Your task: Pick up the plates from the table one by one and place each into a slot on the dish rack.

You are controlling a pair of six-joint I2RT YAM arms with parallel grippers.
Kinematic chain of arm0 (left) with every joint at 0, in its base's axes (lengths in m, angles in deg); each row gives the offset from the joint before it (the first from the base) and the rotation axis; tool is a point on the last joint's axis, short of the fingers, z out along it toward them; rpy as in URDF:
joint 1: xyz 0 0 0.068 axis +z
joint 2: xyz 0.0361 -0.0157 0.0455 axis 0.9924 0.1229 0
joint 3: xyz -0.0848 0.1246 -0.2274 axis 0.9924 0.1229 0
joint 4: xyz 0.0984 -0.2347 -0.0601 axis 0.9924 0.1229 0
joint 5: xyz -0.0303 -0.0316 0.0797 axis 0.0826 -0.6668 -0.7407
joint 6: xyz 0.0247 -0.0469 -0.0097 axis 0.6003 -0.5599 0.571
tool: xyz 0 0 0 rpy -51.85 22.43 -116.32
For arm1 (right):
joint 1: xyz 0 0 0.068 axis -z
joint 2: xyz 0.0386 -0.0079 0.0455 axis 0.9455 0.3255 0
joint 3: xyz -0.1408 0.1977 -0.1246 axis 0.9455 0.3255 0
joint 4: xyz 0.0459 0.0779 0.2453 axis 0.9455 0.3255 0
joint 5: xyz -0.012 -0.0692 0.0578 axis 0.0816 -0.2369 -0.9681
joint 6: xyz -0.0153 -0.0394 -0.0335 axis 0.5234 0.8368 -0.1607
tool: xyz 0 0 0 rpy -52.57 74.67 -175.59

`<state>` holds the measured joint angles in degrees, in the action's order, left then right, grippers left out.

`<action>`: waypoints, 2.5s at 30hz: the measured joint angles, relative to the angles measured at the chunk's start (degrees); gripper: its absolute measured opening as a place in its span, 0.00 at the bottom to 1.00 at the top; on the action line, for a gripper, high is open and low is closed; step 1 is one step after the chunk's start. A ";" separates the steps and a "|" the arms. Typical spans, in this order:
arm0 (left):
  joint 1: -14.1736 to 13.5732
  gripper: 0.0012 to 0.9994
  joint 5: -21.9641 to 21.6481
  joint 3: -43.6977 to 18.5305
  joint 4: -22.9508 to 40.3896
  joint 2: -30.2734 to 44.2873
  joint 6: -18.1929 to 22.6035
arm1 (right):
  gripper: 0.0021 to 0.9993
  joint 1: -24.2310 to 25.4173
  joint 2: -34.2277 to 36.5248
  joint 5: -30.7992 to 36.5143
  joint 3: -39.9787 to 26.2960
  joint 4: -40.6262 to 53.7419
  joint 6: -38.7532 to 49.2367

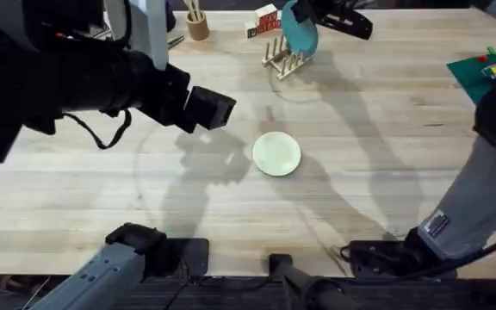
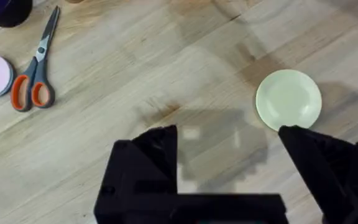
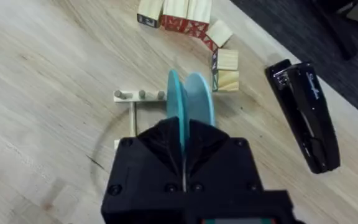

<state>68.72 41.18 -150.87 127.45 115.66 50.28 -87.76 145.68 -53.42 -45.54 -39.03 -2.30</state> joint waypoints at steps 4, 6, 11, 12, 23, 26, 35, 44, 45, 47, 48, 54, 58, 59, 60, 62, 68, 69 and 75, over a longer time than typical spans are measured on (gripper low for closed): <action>0.00 0.99 -0.01 0.00 0.02 0.02 0.02 | 0.03 0.00 1.07 -0.15 0.00 -0.09 0.00; 0.00 0.99 -0.01 0.00 0.00 0.01 0.00 | 0.03 0.00 1.68 -0.15 0.00 -0.09 0.00; 0.00 0.99 -0.01 0.00 0.00 0.00 0.00 | 0.03 -0.07 2.35 -0.15 0.00 -0.07 0.00; 0.00 1.00 -0.01 0.00 0.01 0.01 0.00 | 0.03 -0.09 2.35 -0.15 0.00 -0.09 0.00; 0.00 0.99 -0.01 0.00 0.02 0.00 0.01 | 0.06 -0.11 2.35 -0.15 0.00 -0.11 -0.04; 0.00 0.99 -0.01 0.00 0.01 0.01 0.00 | 0.08 -0.11 2.34 -0.15 0.00 -0.11 -0.15; 0.00 1.00 -0.01 0.00 0.00 0.02 0.00 | 0.19 -0.11 2.33 -0.17 -0.02 -0.22 -0.17; 0.00 0.99 -0.01 0.00 0.02 0.02 0.00 | 0.31 -0.11 2.30 -0.22 -0.02 -0.13 -0.17; 0.00 0.99 -0.01 0.00 0.02 0.00 0.00 | 0.33 -0.11 2.19 -0.29 -0.02 0.03 -0.17; 0.00 0.99 -0.01 0.00 0.02 0.01 0.02 | 0.37 -0.11 1.33 -0.39 -0.02 0.77 -0.19; 0.00 0.99 -0.01 0.00 0.00 0.00 0.02 | 0.39 -0.11 0.57 -0.39 -0.02 1.42 -0.18; 0.00 0.99 -0.01 0.00 0.00 0.00 0.00 | 0.52 -0.11 -8.69 -0.57 -0.04 6.72 -0.29; 0.00 0.99 -0.01 0.00 0.00 0.00 0.02 | 0.77 -0.11 -14.25 -0.59 -0.59 11.17 -1.63; 0.00 1.00 -0.01 0.00 0.00 0.00 0.02 | 0.89 -0.11 -15.39 -0.61 -0.66 12.62 -1.71; 0.00 1.00 -0.01 0.00 0.00 0.02 0.00 | 0.97 -0.11 -16.50 -0.59 -0.68 14.20 -2.00; 0.00 0.99 -0.01 0.00 0.00 0.00 0.00 | 0.99 -0.11 -18.34 -0.61 -0.68 17.83 -2.86; 0.00 0.99 -0.01 0.00 0.00 0.02 0.00 | 1.00 -0.11 -21.88 -0.61 -0.70 28.69 -5.45; 0.00 0.99 -0.01 0.00 0.00 0.00 0.00 | 1.00 -0.11 -22.35 -0.61 -0.70 30.38 -5.86; 0.00 0.99 0.01 0.00 0.02 0.38 0.00 | 1.00 -0.11 -23.83 -0.61 -0.70 40.00 -7.99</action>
<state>68.72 41.19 -150.87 127.47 116.04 50.28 -87.87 121.85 -54.03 -46.24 0.97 -10.29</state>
